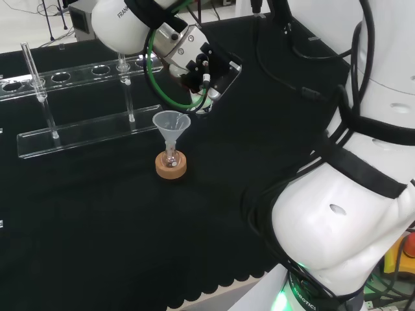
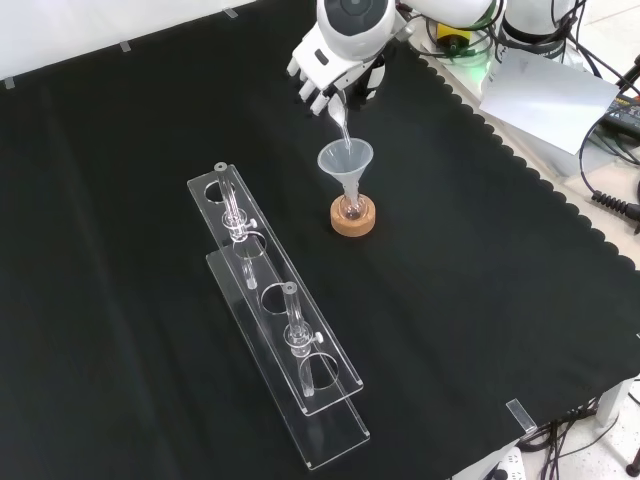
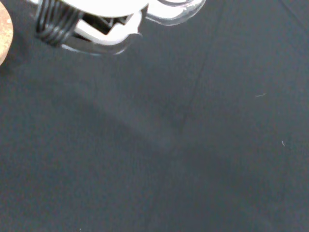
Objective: Pour all the NaCl from the weighing funnel into the round-bottom flask.
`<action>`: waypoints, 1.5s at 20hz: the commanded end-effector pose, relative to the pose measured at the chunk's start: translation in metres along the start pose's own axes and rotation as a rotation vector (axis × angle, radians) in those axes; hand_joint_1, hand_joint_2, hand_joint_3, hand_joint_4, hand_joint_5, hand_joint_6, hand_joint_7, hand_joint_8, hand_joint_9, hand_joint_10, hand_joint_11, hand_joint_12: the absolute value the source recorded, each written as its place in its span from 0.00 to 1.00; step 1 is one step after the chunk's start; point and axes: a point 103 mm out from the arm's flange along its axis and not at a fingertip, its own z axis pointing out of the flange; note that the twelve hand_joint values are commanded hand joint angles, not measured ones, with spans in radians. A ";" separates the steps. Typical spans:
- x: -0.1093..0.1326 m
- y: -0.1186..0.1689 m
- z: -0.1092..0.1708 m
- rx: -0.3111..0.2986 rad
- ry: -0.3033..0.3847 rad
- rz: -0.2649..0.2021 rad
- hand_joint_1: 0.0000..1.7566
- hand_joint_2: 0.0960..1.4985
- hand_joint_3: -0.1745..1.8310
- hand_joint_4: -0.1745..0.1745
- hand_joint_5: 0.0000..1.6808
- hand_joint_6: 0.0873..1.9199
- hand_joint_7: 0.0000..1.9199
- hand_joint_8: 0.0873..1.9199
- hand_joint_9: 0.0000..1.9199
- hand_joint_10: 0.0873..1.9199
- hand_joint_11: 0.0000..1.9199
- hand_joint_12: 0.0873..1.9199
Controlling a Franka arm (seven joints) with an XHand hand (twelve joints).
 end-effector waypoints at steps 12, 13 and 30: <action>0.002 0.001 -0.007 0.002 -0.077 0.010 0.64 0.39 0.45 1.00 0.73 0.38 0.49 0.24 0.67 0.04 0.54 0.46; 0.002 0.001 -0.008 0.001 -0.081 0.010 0.64 0.39 0.45 1.00 0.73 0.38 0.49 0.24 0.67 0.04 0.54 0.46; 0.004 0.001 -0.012 0.013 -0.139 0.010 0.64 0.39 0.45 1.00 0.73 0.38 0.49 0.24 0.67 0.03 0.54 0.46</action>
